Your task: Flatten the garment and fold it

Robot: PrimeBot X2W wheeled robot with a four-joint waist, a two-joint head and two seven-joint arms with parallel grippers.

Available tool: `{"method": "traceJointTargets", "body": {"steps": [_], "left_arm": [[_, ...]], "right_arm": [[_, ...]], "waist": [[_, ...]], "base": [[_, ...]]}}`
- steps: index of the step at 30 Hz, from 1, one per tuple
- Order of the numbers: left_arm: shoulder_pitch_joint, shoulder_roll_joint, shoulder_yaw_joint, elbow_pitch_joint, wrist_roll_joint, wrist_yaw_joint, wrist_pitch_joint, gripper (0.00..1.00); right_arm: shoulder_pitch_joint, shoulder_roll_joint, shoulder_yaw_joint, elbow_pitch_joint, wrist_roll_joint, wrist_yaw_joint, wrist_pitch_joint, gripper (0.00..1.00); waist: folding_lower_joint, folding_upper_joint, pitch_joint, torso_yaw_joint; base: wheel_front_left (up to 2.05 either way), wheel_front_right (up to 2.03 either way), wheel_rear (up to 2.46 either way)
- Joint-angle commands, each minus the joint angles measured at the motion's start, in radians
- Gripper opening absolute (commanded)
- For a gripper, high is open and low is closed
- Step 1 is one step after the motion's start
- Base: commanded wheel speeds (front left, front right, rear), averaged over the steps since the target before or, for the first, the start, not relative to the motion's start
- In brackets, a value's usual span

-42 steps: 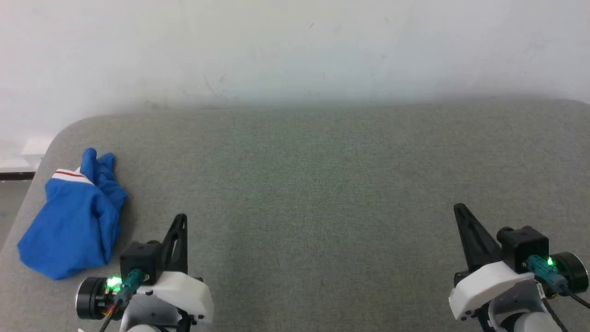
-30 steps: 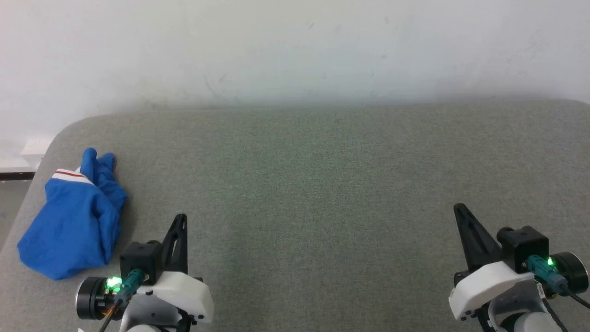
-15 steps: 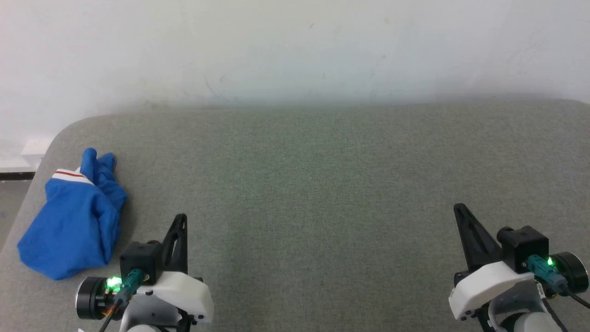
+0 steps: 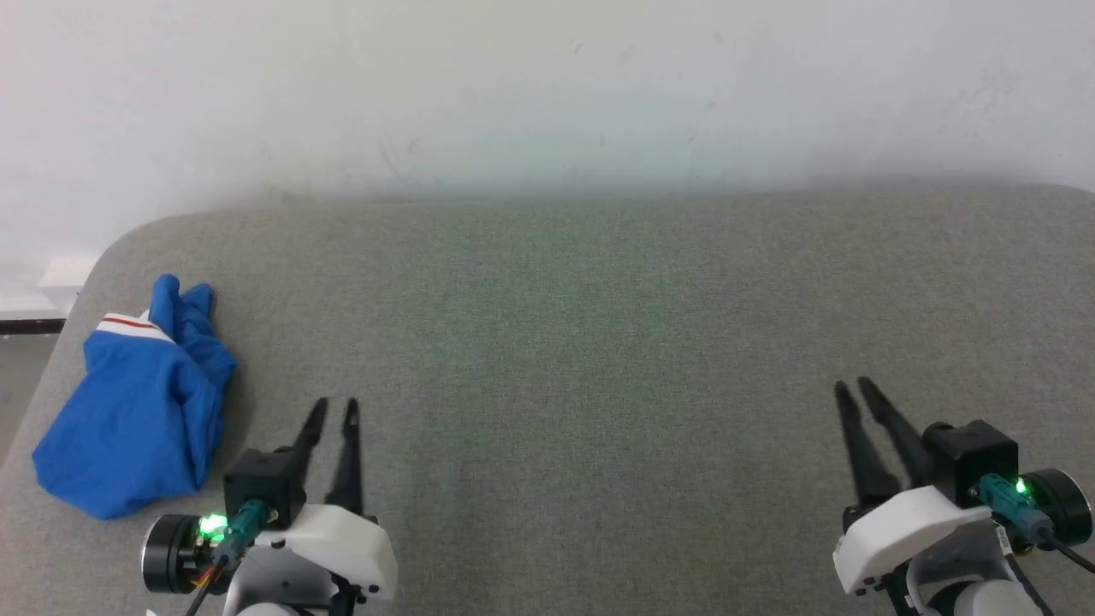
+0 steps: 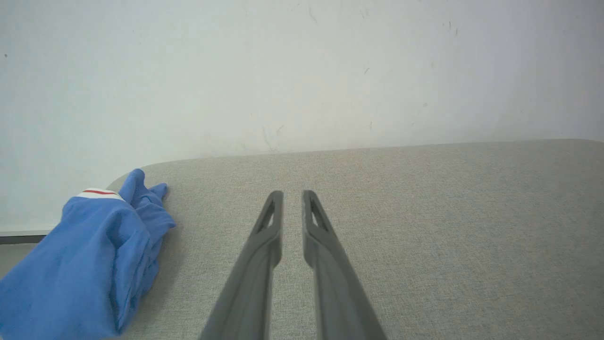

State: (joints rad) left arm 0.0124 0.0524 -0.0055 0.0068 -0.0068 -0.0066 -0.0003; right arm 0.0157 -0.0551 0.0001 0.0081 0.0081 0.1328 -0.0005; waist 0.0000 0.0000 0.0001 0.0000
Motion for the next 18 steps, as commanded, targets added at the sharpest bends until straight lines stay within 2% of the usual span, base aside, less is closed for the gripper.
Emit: {"method": "traceJointTargets", "body": {"steps": [1, 18], "left_arm": [[0.001, 0.000, -0.002, 0.000, -0.001, 0.003, -0.005, 1.00], [0.013, 0.000, -0.014, -0.005, -0.014, 0.022, -0.040, 1.00]], "right_arm": [[0.001, 0.000, -0.002, 0.001, 0.003, 0.000, -0.005, 1.00], [0.009, 0.001, -0.011, -0.001, 0.006, 0.000, -0.040, 1.00]], "waist": [[0.0000, 0.0000, 0.000, 0.000], [0.0000, 0.0000, -0.002, 0.014]], "base": [[0.00, 0.00, 0.00], [0.00, 0.00, 0.00]]}}
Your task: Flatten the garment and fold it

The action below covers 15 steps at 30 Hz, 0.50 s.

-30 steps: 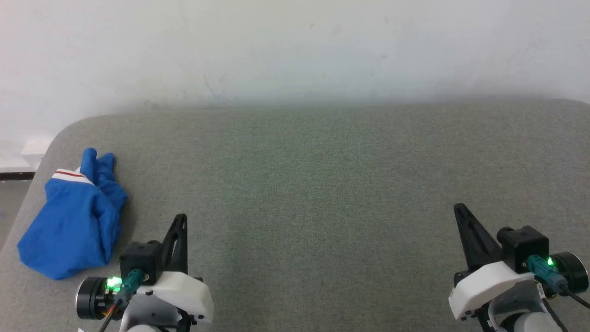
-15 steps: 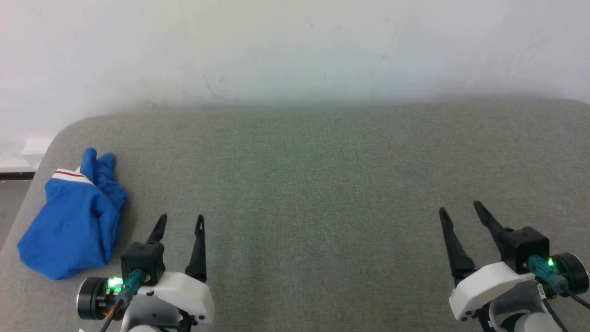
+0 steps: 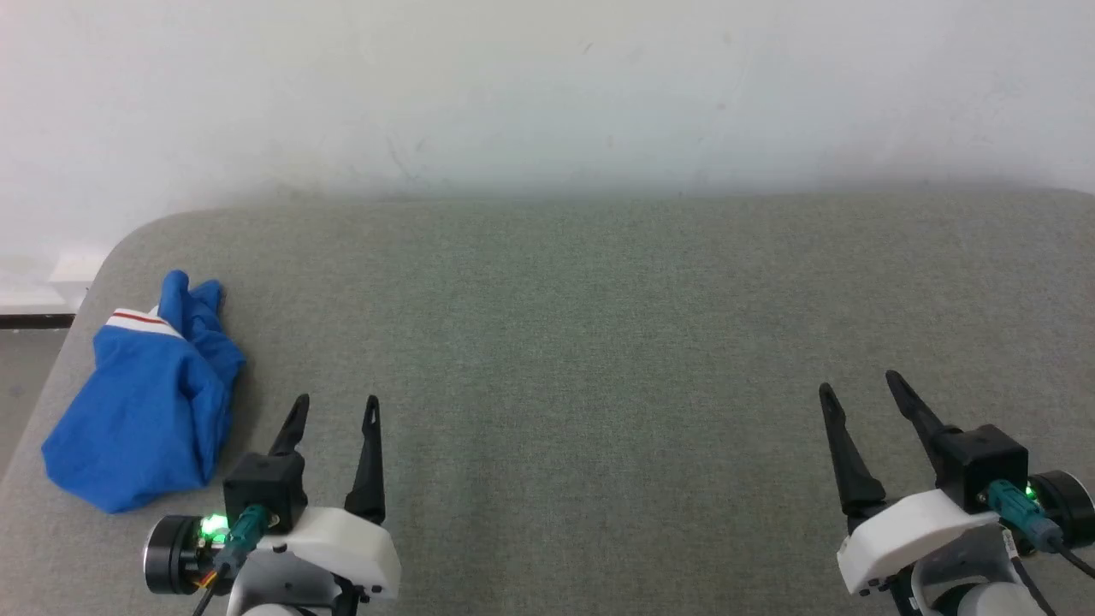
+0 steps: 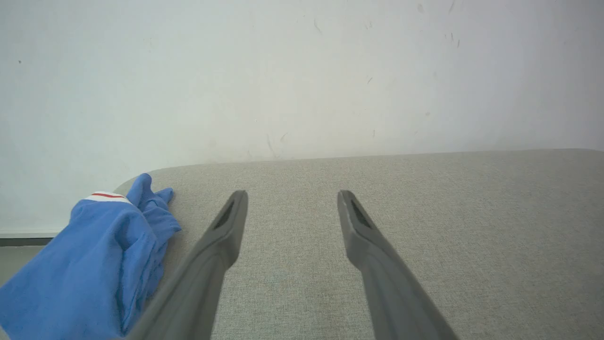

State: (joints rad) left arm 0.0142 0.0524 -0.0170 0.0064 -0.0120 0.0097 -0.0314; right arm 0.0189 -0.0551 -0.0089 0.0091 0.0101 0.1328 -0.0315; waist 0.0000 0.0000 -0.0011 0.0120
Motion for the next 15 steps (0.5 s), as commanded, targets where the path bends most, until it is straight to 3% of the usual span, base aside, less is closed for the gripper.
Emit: {"method": "traceJointTargets", "body": {"steps": [1, 15], "left_arm": [[0.012, 0.000, -0.002, -0.004, -0.009, 0.006, -0.011, 1.00], [0.034, -0.001, -0.003, -0.015, -0.011, 0.018, -0.041, 1.00]], "right_arm": [[0.006, 0.001, -0.002, -0.003, 0.003, 0.000, -0.011, 1.00], [0.024, 0.001, 0.014, -0.004, 0.008, -0.001, -0.041, 1.00]], "waist": [[0.0000, 0.0000, -0.001, 0.004], [0.0000, 0.0000, -0.016, 0.070]], "base": [[0.00, 0.00, 0.00], [0.00, 0.00, 0.00]]}}
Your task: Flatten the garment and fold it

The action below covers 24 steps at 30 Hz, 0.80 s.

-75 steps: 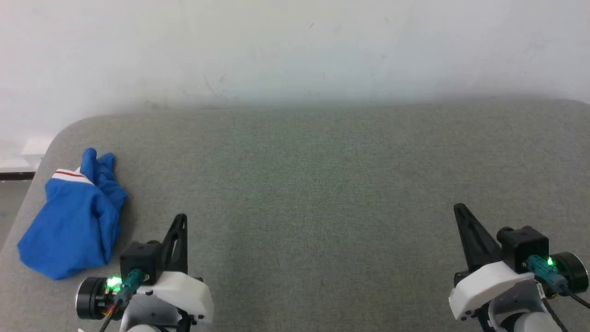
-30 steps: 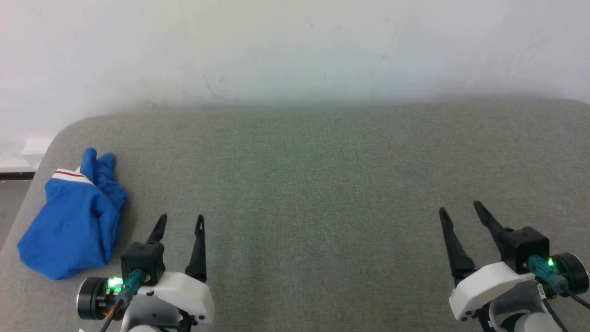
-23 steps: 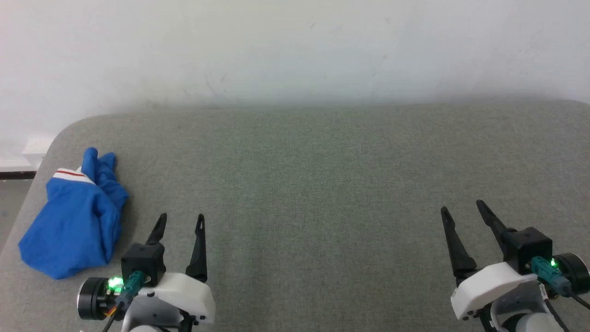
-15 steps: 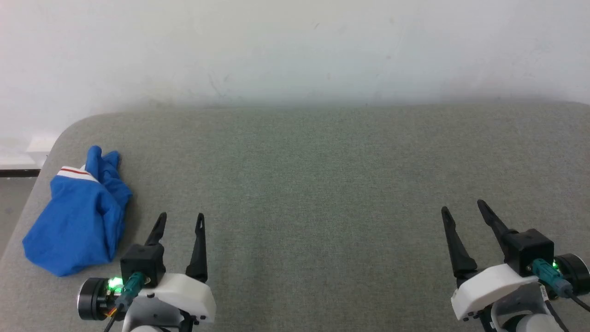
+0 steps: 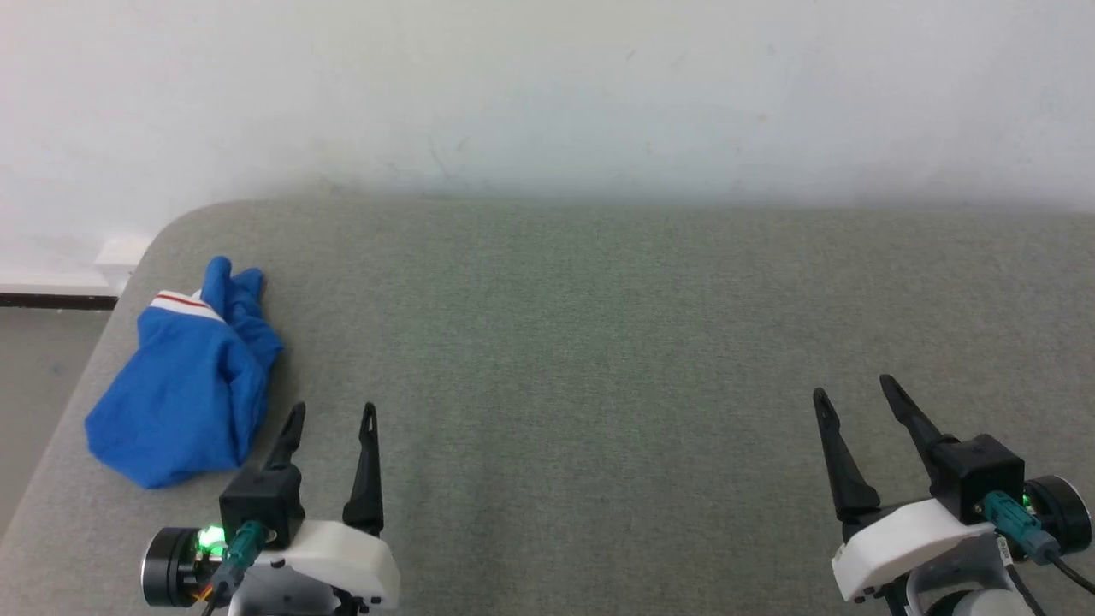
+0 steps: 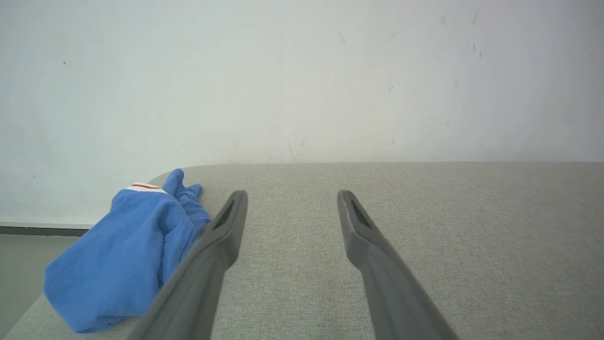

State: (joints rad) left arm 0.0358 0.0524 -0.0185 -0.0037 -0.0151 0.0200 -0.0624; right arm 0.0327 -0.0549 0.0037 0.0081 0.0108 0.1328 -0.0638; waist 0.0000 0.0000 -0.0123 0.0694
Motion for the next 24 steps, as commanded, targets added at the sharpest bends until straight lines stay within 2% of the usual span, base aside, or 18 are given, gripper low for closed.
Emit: {"method": "traceJointTargets", "body": {"steps": [1, 24], "left_arm": [[0.015, -0.001, -0.001, -0.006, -0.007, 0.009, -0.012, 1.00], [0.049, -0.001, -0.003, -0.023, -0.005, 0.019, -0.058, 1.00]], "right_arm": [[0.011, 0.001, 0.003, -0.002, 0.008, -0.001, -0.011, 1.00], [0.031, 0.002, 0.037, 0.022, 0.030, -0.001, -0.056, 1.00]], "waist": [[0.0000, 0.0000, -0.006, 0.018], [0.0000, 0.0000, -0.030, 0.164]], "base": [[0.00, 0.00, 0.00], [0.00, 0.00, 0.00]]}}
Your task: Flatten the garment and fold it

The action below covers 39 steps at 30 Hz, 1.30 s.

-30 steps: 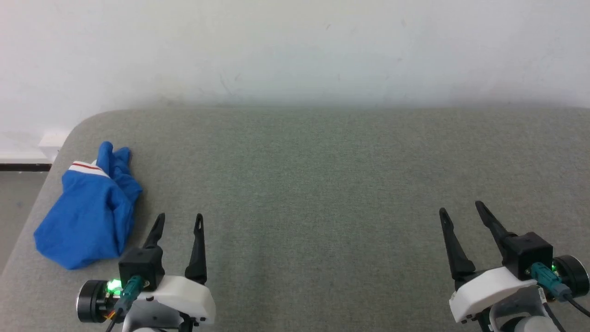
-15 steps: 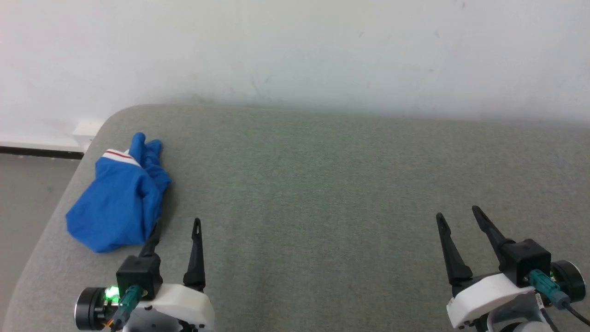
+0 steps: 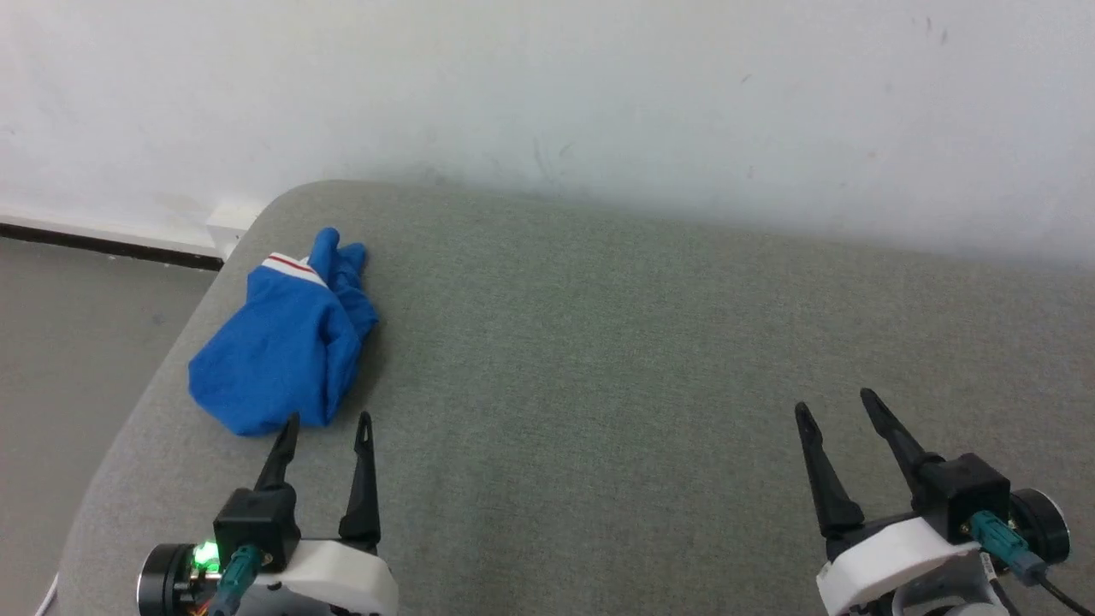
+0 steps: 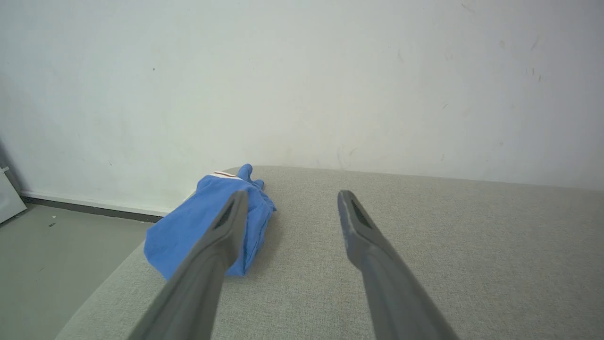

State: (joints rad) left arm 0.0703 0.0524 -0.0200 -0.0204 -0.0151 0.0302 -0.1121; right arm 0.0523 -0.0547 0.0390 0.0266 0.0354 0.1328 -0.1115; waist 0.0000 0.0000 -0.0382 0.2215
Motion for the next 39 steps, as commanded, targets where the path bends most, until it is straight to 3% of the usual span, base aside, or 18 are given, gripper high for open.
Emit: {"method": "traceJointTargets", "body": {"steps": [1, 39], "left_arm": [[0.016, -0.001, -0.002, -0.007, -0.005, 0.010, -0.010, 1.00], [0.059, 0.000, -0.010, -0.037, -0.007, 0.025, -0.090, 1.00]], "right_arm": [[0.012, 0.002, 0.003, 0.004, 0.007, -0.001, -0.011, 1.00], [0.037, 0.003, 0.038, 0.004, 0.039, -0.002, -0.090, 1.00]], "waist": [[0.0000, 0.0000, -0.005, 0.018], [0.0000, 0.0000, -0.024, 0.249]], "base": [[0.00, 0.00, 0.00], [0.00, 0.00, 0.00]]}}
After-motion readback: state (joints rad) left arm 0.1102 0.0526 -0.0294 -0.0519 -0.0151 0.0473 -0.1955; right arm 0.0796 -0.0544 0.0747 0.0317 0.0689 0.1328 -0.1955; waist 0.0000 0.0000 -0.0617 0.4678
